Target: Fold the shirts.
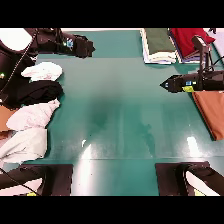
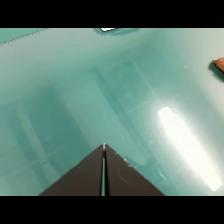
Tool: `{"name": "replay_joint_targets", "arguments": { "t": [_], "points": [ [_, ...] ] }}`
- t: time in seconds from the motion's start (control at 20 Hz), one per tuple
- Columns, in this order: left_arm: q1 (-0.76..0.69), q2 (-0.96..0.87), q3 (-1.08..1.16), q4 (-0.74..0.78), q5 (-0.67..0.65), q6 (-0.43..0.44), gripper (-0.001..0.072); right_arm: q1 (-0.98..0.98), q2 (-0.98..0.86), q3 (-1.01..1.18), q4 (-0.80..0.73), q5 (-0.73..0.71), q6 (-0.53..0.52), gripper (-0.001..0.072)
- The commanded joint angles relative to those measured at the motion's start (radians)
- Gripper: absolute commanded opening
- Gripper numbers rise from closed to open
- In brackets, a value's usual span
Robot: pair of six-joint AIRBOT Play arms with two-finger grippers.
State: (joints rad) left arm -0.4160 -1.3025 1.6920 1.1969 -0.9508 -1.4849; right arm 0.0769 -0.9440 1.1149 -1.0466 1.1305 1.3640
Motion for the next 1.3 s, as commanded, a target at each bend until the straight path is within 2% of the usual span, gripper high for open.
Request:
{"name": "replay_joint_targets", "arguments": {
  "t": [0.0, 0.55, 0.7, 0.75, 0.8, 0.85, 0.9, 1.0, 1.25],
  "points": [
    [0.000, 0.000, 0.000, 0.000, 0.001, 0.000, 0.0025, 0.003, -0.002, 0.001, 0.001, -0.003, 0.001, 0.0019],
    [0.000, 0.000, 0.000, -0.001, 0.002, 0.000, 0.0025, 0.003, -0.002, 0.001, 0.001, -0.002, 0.001, 0.0019],
    [0.003, -0.002, 0.000, 0.037, 0.074, 0.003, 0.0027, 0.003, -0.002, 0.001, 0.001, -0.002, 0.001, 0.0019],
    [0.003, -0.002, 0.000, 0.105, 0.097, 0.013, 0.0115, 0.003, -0.002, 0.001, 0.001, -0.002, 0.001, 0.0019],
    [0.003, -0.003, 0.000, 0.215, 0.120, 0.002, 0.0469, 0.003, -0.002, 0.001, 0.001, -0.002, 0.001, 0.0019],
    [0.004, -0.008, 0.000, 0.364, 0.137, -0.063, 0.0641, 0.003, -0.002, 0.001, 0.001, -0.002, 0.001, 0.0019],
    [0.019, -0.018, 0.000, 0.497, 0.135, -0.124, 0.0641, 0.003, -0.002, 0.001, 0.001, -0.002, 0.001, 0.0019],
    [0.095, -0.057, -0.004, 0.610, 0.116, -0.193, 0.0641, 0.003, -0.002, 0.001, 0.001, -0.001, 0.001, 0.0019],
    [0.320, -0.252, -0.004, 0.593, 0.071, -0.270, 0.0641, 0.003, -0.002, 0.001, 0.001, -0.002, 0.001, 0.0019]
  ]
}}
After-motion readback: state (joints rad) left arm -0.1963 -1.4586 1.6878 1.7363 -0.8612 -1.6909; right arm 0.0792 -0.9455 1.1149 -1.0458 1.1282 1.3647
